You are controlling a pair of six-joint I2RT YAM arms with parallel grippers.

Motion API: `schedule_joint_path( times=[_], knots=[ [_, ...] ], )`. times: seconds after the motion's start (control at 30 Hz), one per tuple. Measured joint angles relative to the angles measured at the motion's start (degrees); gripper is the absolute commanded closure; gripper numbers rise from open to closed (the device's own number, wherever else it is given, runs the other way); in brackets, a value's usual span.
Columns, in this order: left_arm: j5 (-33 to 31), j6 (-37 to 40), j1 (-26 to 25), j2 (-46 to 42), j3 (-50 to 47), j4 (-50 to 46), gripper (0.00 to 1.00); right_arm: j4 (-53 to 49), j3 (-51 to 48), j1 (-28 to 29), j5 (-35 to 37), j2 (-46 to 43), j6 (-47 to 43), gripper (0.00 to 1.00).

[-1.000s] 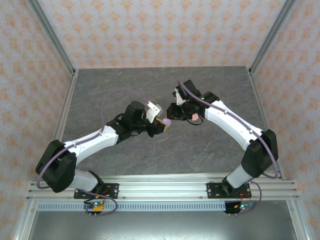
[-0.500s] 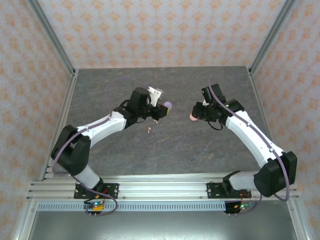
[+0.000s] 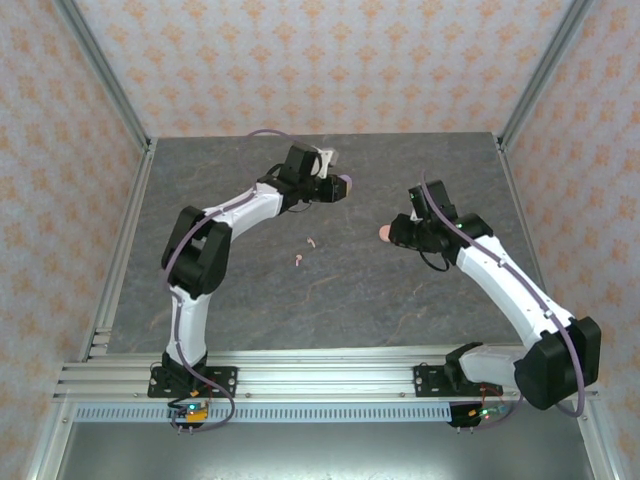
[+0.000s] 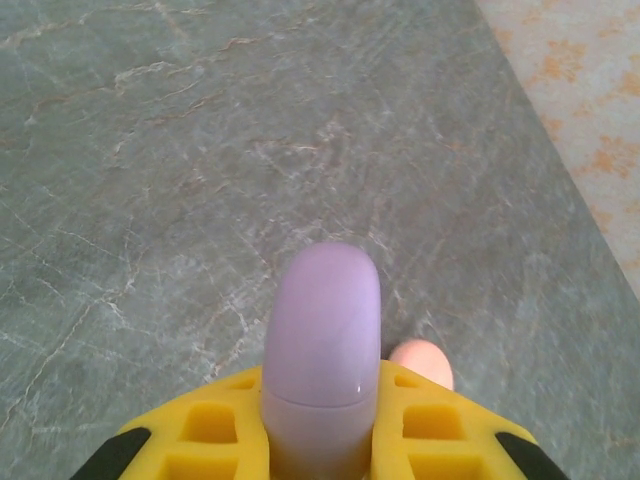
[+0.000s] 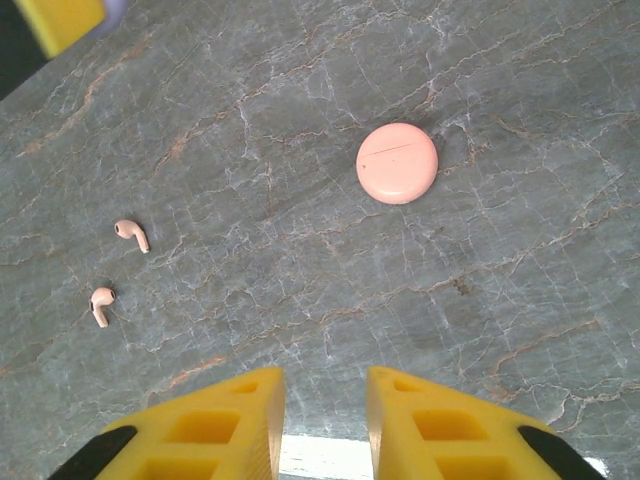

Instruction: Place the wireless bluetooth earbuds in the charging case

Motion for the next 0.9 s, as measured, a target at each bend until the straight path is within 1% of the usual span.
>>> schedule_joint_path(
  times=[0.23,0.43,0.7,0.9],
  knots=[
    [0.02,-2.82,0.28,11.04,13.09,-5.66,0.91,0.94,-1.01,0.0,0.04,-0.66,-0.44,0.71],
    [0.02,-4.74,0.48,17.66,22.25,-9.2,0.91,1.33,-1.9,0.0,0.02,-0.66,-0.44,0.71],
    [-0.5,-6.34,1.55,22.18,27.39,-13.25,0.89,1.64,-2.08,0.0,0.02,-0.66,-0.44,0.71],
    [-2.14,-6.45,2.16,23.12,28.2,-15.96,0.88,1.73,-2.54,0.0,0.02,-0.66,-0.44,0.71]
  ],
)
